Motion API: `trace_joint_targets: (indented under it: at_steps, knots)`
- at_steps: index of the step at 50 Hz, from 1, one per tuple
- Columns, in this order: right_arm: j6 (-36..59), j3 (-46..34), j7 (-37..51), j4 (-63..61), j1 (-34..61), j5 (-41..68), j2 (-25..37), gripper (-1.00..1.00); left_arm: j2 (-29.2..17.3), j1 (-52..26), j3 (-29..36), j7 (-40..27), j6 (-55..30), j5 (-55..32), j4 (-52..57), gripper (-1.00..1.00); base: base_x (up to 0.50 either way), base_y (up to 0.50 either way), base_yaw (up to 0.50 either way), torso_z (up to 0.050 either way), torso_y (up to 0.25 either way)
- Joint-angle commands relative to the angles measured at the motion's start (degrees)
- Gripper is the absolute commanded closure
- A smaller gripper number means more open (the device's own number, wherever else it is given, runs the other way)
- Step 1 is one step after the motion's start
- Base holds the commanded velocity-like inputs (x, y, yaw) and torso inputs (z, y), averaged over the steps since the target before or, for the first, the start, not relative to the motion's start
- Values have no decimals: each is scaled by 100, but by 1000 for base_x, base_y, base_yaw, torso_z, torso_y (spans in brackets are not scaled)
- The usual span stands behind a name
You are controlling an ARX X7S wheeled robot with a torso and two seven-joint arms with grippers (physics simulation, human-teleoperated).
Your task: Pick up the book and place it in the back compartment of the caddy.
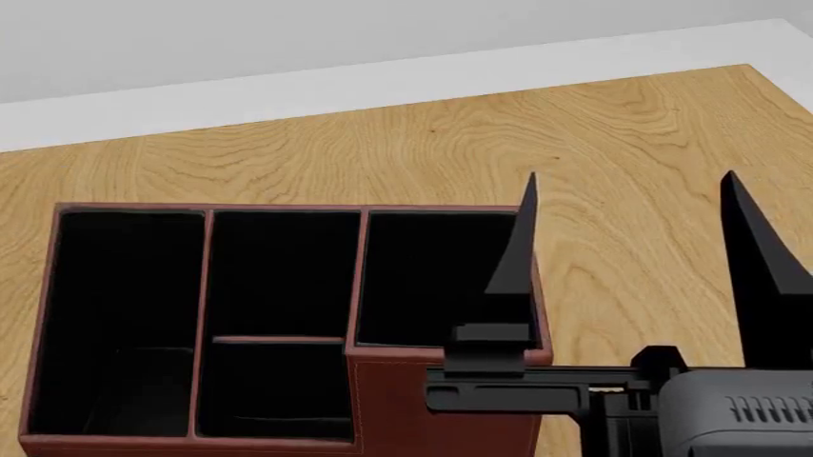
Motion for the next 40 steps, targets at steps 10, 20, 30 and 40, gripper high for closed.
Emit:
trace_joint_targets:
  at_steps: [10, 20, 30, 40]
  knots:
    - [-68, -73, 25, 56, 11, -9, 26, -100, 197, -109, 385, 163, 154, 376, -473, -100, 0, 0, 0, 0, 0]
    - [-118, -60, 40, 60, -11, 16, 63, -100, 372, -369, 679, 268, 146, 594, -800, -100, 0, 0, 0, 0, 0]
    - [-149, -85, 49, 74, -7, 22, 78, -100, 507, -488, 909, 352, 221, 783, -1031, -100, 0, 0, 0, 0, 0]
    - [-176, -98, 53, 94, -11, 23, 96, -100, 670, -500, 1167, 481, 421, 1041, -1433, -100, 0, 0, 0, 0, 0]
